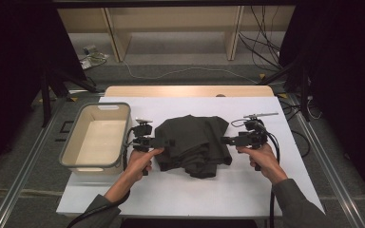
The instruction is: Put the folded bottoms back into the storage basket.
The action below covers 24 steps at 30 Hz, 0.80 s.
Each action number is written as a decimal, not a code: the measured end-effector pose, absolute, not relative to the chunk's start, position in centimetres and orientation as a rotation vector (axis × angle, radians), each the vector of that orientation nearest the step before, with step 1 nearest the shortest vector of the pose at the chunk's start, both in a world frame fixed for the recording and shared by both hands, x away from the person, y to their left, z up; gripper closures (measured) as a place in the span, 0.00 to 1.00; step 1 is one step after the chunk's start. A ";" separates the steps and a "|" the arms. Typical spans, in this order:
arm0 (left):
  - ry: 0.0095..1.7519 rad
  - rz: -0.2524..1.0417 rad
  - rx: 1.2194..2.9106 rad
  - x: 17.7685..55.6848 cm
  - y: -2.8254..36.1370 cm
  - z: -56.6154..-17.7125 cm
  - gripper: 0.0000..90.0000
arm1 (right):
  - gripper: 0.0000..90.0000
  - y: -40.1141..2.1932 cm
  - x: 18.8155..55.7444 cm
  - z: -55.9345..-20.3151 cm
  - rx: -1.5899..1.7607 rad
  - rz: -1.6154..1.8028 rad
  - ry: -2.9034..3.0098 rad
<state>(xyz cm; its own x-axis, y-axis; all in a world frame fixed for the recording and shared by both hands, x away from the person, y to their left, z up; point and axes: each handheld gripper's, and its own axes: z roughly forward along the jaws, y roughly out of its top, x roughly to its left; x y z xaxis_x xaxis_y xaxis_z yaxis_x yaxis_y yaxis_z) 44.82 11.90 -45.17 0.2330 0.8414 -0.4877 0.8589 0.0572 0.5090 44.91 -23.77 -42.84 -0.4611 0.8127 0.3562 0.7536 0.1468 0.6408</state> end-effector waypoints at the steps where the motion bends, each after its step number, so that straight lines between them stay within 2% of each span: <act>1: 1.583 -0.037 1.752 45.0 12.0 -45.3 0.04 | 0.08 -23.3 45.5 -43.2 1.596 1.206 2.335; 14: 1.658 -0.050 1.752 46.5 12.2 -46.6 0.04 | 0.08 -21.3 47.9 -45.2 1.612 1.103 2.397; 24: 1.672 -0.003 1.848 46.9 10.5 -46.8 0.02 | 0.08 -21.1 48.9 -46.1 1.648 1.030 2.407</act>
